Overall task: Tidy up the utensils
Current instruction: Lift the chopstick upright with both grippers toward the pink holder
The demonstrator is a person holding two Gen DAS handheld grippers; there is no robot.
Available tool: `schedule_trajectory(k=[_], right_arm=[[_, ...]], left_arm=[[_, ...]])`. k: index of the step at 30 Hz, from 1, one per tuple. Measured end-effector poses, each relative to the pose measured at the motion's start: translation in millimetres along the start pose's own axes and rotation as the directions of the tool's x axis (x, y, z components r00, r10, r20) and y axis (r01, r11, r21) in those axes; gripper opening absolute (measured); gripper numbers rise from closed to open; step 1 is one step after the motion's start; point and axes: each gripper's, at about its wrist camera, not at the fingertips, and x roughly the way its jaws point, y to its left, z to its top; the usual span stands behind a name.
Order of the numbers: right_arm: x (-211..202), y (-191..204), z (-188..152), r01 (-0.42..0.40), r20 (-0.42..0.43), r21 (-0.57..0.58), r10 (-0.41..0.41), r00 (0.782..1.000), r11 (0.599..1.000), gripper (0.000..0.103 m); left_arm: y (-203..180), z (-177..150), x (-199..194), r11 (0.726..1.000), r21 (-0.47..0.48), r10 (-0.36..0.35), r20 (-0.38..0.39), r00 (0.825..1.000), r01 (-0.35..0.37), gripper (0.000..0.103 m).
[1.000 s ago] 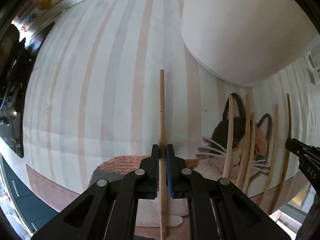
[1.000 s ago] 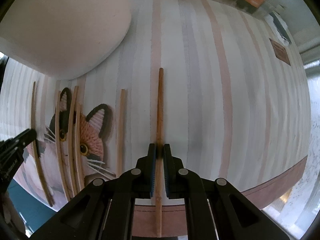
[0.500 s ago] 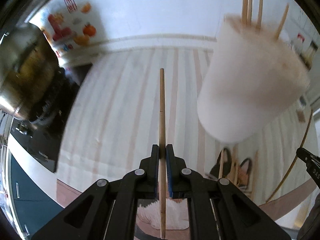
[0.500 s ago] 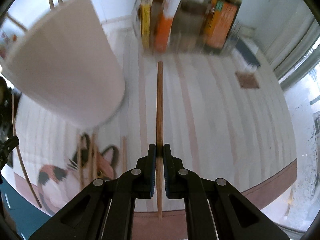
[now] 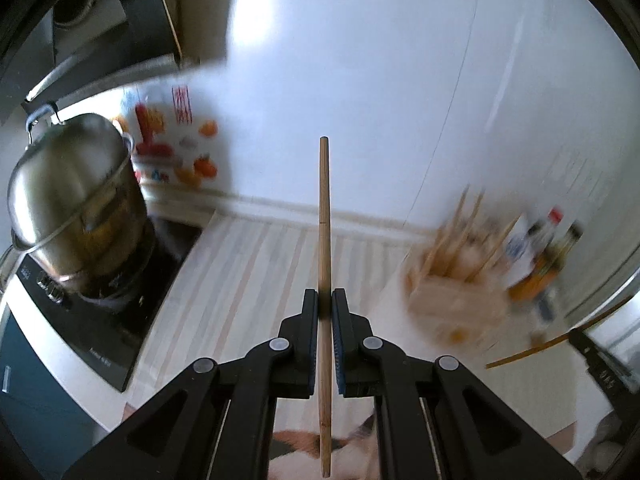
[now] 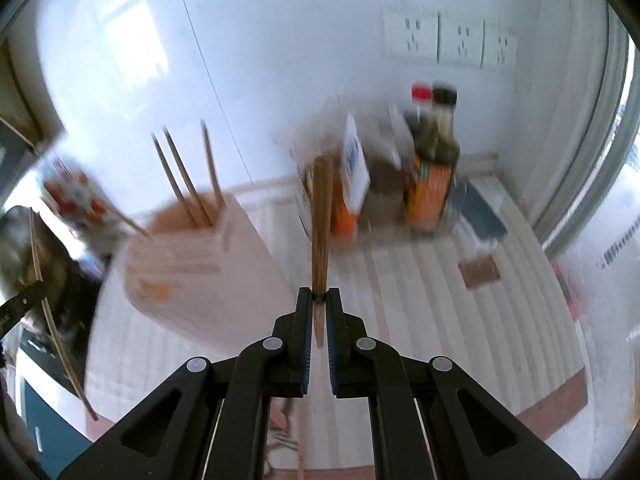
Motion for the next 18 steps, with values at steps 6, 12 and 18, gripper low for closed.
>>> schedule_trajectory(k=[6, 12, 18], right_arm=[[-35.8, -2.3, 47.2, -0.121, 0.074, 0.060, 0.116, 0.990, 0.991, 0.007], [-62.1, 0.1, 83.4, -0.185, 0.134, 0.084, 0.173, 0.976, 0.979, 0.007], [-68.6, 5.7, 108.1, -0.229, 0.146, 0.088, 0.215, 0.966, 0.969, 0.007]], left_arm=[[-10.6, 44.1, -43.7, 0.987, -0.068, -0.140, 0.095, 0.986, 0.147, 0.005], [-34.6, 79.3, -55.1, 0.970, -0.082, -0.216, 0.154, 0.964, 0.230, 0.005], [-52.9, 102.1, -11.9, 0.948, -0.127, -0.268, 0.175, 0.947, 0.291, 0.005]])
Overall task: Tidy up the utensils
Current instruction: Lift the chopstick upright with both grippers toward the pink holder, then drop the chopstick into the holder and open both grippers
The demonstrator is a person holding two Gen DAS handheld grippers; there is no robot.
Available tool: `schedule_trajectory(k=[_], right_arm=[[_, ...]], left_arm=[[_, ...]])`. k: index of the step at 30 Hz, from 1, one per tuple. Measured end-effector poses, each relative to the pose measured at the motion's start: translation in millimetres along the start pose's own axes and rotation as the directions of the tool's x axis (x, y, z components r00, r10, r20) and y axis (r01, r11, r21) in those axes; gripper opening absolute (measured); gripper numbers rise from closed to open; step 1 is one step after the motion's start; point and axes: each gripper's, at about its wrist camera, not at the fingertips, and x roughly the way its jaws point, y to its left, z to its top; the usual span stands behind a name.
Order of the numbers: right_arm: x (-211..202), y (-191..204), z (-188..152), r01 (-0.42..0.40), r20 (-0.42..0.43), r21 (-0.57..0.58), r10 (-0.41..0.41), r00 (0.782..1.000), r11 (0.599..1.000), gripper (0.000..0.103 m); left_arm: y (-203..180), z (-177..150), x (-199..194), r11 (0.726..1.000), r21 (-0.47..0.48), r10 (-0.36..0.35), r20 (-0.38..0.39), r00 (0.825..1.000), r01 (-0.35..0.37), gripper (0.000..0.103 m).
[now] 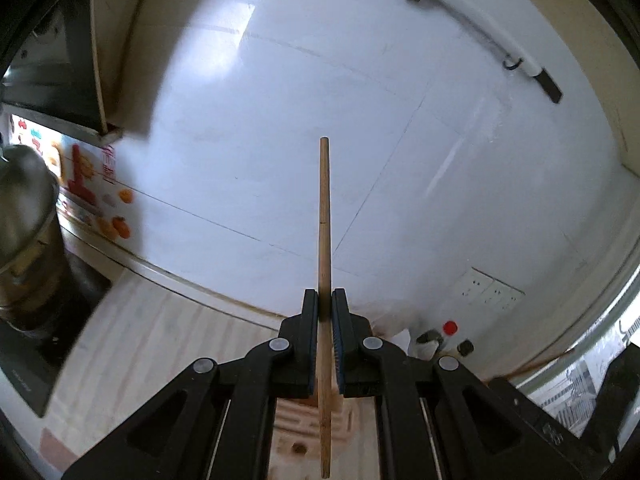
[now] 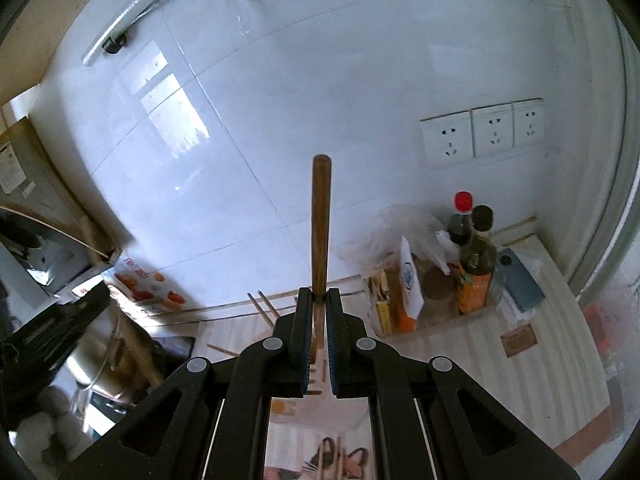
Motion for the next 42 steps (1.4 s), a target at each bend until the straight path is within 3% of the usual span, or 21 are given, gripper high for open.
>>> schedule_trajectory(k=[7, 13, 18, 27, 30, 33, 35, 37, 39, 41, 42], right_arm=[[38.2, -7.1, 2.3, -0.021, -0.060, 0.046, 0.024, 0.998, 0.999, 0.007], [75.3, -4.1, -3.6, -0.009, -0.123, 0.047, 0.015, 0.992, 0.999, 0.007], [96.9, -0.4, -11.8, -0.001, -0.170, 0.029, 0.006, 0.985, 1.000, 0.007], [127.4, -2.0, -22.7, -0.004, -0.258, 0.015, 0.007, 0.966, 1.000, 0.007], [141.4, -6.4, -29.5, -0.024, -0.320, 0.037, 0.034, 0.947, 0.999, 0.008], [148.1, -13.2, -32.5, -0.048, -0.347, 0.092, 0.078, 0.934, 0.995, 0.010], [144.1, -14.5, -33.4, -0.050, -0.329, 0.102, 0.081, 0.941, 0.994, 0.037], [135.2, -16.1, -31.6, -0.049, -0.300, 0.108, 0.080, 0.951, 0.993, 0.051], [124.4, -16.3, -30.9, -0.037, -0.274, 0.100, 0.063, 0.960, 0.994, 0.051], [114.3, -18.4, -32.4, -0.021, -0.250, 0.095, 0.044, 0.967, 0.995, 0.053], [107.6, -20.9, -34.9, -0.010, -0.235, 0.093, 0.032, 0.972, 0.996, 0.054]], left_arm=[[-0.8, -2.0, 74.1, 0.999, 0.028, 0.046, -0.004, 0.999, -0.046, 0.005], [0.2, -13.8, 110.7, 0.987, 0.113, 0.119, -0.005, 0.993, -0.117, 0.005], [8.3, -23.6, 132.4, 0.982, 0.126, 0.146, -0.038, 0.989, -0.140, 0.005], [12.9, -31.8, 149.5, 0.976, 0.173, 0.149, -0.103, 0.983, -0.130, 0.005], [9.9, -36.8, 137.7, 0.973, 0.204, 0.144, -0.159, 0.977, -0.110, 0.007], [2.6, -34.4, 113.1, 0.965, 0.240, 0.143, -0.162, 0.976, -0.101, 0.010], [-0.5, -31.2, 92.2, 0.960, 0.257, 0.149, -0.140, 0.979, -0.109, 0.026], [-0.8, -28.4, 72.0, 0.956, 0.263, 0.169, -0.116, 0.979, -0.134, 0.076], [1.7, -27.9, 50.5, 0.953, 0.265, 0.176, -0.079, 0.981, -0.149, 0.087], [6.5, -32.7, 34.8, 0.942, 0.281, 0.207, -0.062, 0.976, -0.182, 0.091], [11.6, -36.5, 28.3, 0.939, 0.282, 0.222, -0.061, 0.973, -0.197, 0.101]])
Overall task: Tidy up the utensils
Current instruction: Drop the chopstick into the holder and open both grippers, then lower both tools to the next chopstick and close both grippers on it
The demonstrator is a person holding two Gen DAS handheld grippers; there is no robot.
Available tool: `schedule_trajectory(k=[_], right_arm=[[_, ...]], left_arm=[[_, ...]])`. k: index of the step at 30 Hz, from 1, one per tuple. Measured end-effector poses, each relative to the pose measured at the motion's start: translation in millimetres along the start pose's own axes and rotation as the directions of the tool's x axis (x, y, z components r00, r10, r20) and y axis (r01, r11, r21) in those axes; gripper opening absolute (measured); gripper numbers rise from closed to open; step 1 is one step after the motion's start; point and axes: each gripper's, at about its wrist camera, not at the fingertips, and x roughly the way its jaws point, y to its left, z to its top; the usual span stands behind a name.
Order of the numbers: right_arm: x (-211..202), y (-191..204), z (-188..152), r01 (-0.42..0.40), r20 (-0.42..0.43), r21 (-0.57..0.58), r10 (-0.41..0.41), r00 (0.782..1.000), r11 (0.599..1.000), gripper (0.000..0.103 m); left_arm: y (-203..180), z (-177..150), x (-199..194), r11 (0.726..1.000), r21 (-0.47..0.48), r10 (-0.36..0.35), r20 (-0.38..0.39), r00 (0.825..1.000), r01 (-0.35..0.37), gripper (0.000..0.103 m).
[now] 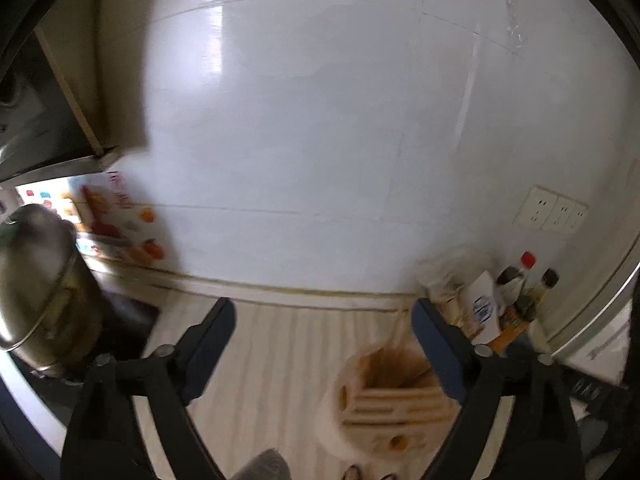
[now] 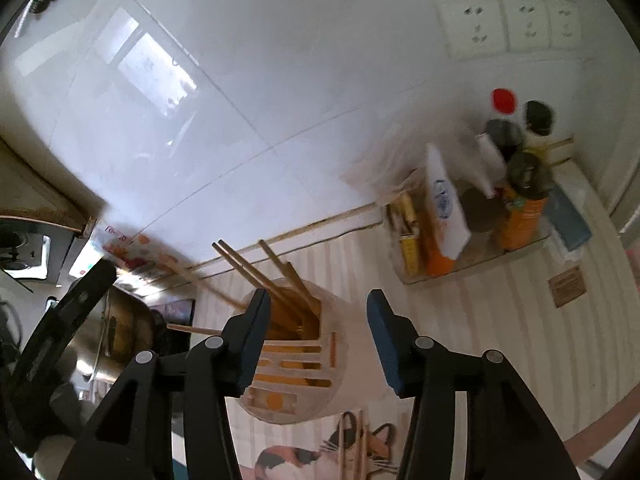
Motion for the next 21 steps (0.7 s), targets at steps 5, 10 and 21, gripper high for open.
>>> schedule_trajectory(k=[5, 10, 21], right_arm=[[-22.7, -16.0, -19.6, 0.036, 0.077, 0.006, -0.036, 0.996, 0.999, 0.087], [-5.2, -29.9, -56.1, 0.138, -0.007, -0.031, -0.138, 0.990, 0.990, 0.091], [120.1, -58.3, -192.4, 0.251, -0.431, -0.159, -0.296, 0.852, 0.955, 0.046]], left_arm=[[16.5, -40.5, -6.5, 0.999, 0.004, 0.051, -0.059, 0.997, -0.051, 0.103], [22.7, -103.2, 24.0, 0.993, 0.049, 0.119, -0.191, 0.974, -0.112, 0.103], [19.9, -255.7, 113.5, 0.983, 0.136, 0.182, -0.577, 0.796, -0.126, 0.102]])
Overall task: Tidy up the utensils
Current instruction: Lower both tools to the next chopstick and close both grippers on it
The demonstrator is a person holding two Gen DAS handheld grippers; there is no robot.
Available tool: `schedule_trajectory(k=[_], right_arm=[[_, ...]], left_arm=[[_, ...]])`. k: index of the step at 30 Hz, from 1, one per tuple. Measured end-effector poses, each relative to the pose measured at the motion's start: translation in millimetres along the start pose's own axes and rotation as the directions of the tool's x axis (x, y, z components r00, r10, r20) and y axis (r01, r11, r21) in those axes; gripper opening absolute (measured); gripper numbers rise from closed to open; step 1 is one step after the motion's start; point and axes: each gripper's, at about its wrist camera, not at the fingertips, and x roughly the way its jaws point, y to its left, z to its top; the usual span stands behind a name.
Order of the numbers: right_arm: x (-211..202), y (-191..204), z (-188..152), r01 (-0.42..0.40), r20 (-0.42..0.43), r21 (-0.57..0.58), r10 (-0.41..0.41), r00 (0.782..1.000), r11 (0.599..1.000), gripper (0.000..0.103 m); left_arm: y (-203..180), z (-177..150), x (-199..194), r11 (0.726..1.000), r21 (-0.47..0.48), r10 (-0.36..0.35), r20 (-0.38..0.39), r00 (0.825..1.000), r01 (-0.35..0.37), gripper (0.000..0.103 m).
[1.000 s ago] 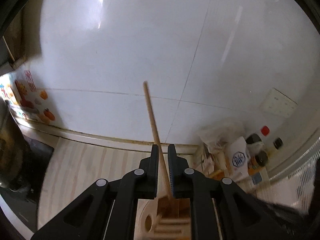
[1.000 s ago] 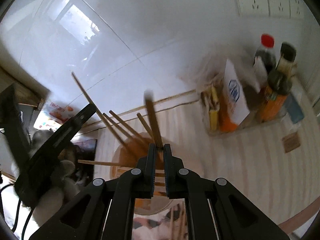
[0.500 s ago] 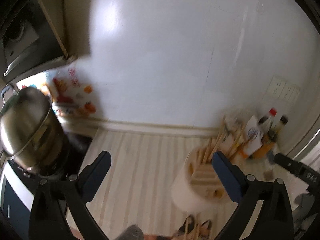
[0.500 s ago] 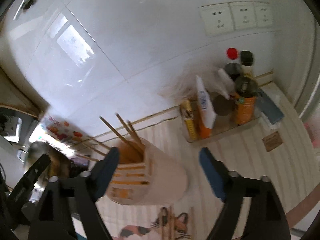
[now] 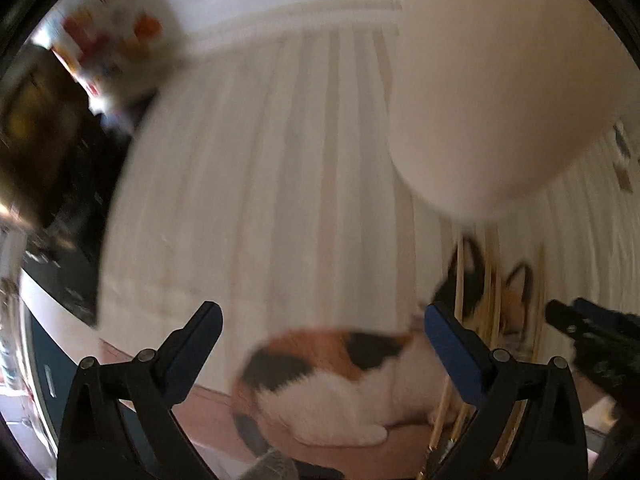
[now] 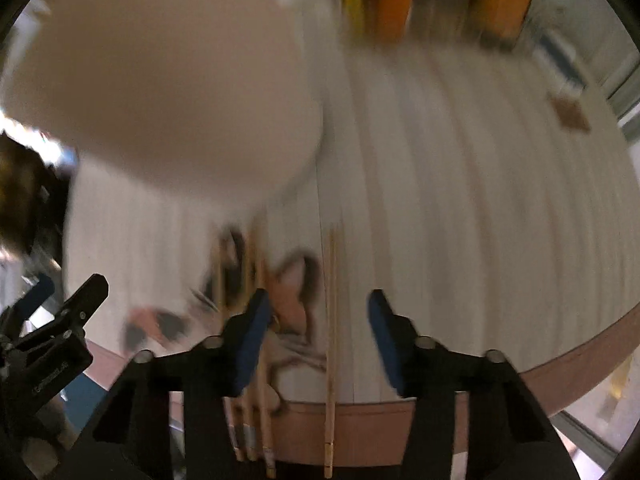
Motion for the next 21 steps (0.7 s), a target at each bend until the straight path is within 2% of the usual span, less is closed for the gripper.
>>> schedule_trajectory(k=[1, 3, 5, 7, 8, 9, 10, 11, 13, 14, 16, 18, 21], right_arm=[[9.3, 1.0, -4.2, 0.021, -0.020, -0.005, -0.021, 1.000, 1.000, 0.042], [25.2, 1.9, -13.2, 0.054, -0.053, -0.019, -0.055, 0.997, 0.998, 0.040], [29.3, 3.1, -19.8, 0.099, -0.046, -0.048, -0.101, 0.994, 0.994, 0.023], [28.9, 6.3, -25.4, 0.144, -0.038, -0.098, -0.148, 0.988, 0.985, 0.010], [28.3, 5.6, -26.9, 0.151, -0.031, -0.102, -0.155, 0.987, 0.983, 0.008], [28.0, 3.8, -28.5, 0.160, -0.028, -0.103, -0.163, 0.986, 0.982, 0.008], [27.4, 0.5, -30.1, 0.165, -0.025, -0.103, -0.168, 0.985, 0.981, 0.007], [26.4, -3.4, -31.3, 0.172, -0.024, -0.097, -0.175, 0.984, 0.980, 0.007], [24.3, -16.7, -32.5, 0.177, -0.026, -0.081, -0.179, 0.983, 0.981, 0.007], [23.5, -22.7, -32.7, 0.176, -0.029, -0.072, -0.178, 0.984, 0.982, 0.007], [21.8, -36.0, -33.6, 0.164, -0.037, -0.055, -0.166, 0.985, 0.985, 0.007], [20.1, -46.8, -35.1, 0.145, -0.042, -0.037, -0.147, 0.988, 0.989, 0.008], [19.4, -56.8, -32.9, 0.141, -0.051, -0.057, -0.144, 0.988, 0.988, 0.008]], left_arm=[[-2.2, -3.6, 5.7, 1.000, -0.003, -0.013, -0.019, 1.000, 0.013, 0.101], [-8.2, -8.9, 17.0, 0.998, -0.015, -0.067, -0.057, 0.996, 0.066, 0.101], [-17.1, -11.9, 26.9, 0.994, -0.015, -0.110, -0.091, 0.990, 0.109, 0.093], [-29.5, -14.1, 35.9, 0.988, 0.008, -0.154, -0.118, 0.981, 0.156, 0.074], [-38.6, -15.3, 41.0, 0.984, 0.030, -0.168, -0.135, 0.977, 0.173, 0.070], [-45.6, -15.5, 43.3, 0.982, 0.045, -0.173, -0.142, 0.975, 0.181, 0.065], [-53.4, -16.3, 46.6, 0.980, 0.067, -0.177, -0.147, 0.973, 0.188, 0.054], [-58.8, -16.9, 48.4, 0.979, 0.082, -0.175, -0.151, 0.973, 0.188, 0.052], [-71.2, -16.7, 46.3, 0.980, 0.135, -0.132, -0.116, 0.984, 0.147, 0.041], [-75.0, -16.7, 44.8, 0.977, 0.150, -0.136, -0.101, 0.985, 0.151, 0.033], [-78.7, -16.5, 43.9, 0.977, 0.158, -0.130, -0.096, 0.987, 0.144, 0.009], [-76.3, -17.5, 44.1, 0.980, 0.155, -0.109, -0.096, 0.989, 0.123, 0.005], [-60.0, -20.6, 47.1, 0.989, 0.110, -0.087, -0.106, 0.991, 0.098, 0.004]])
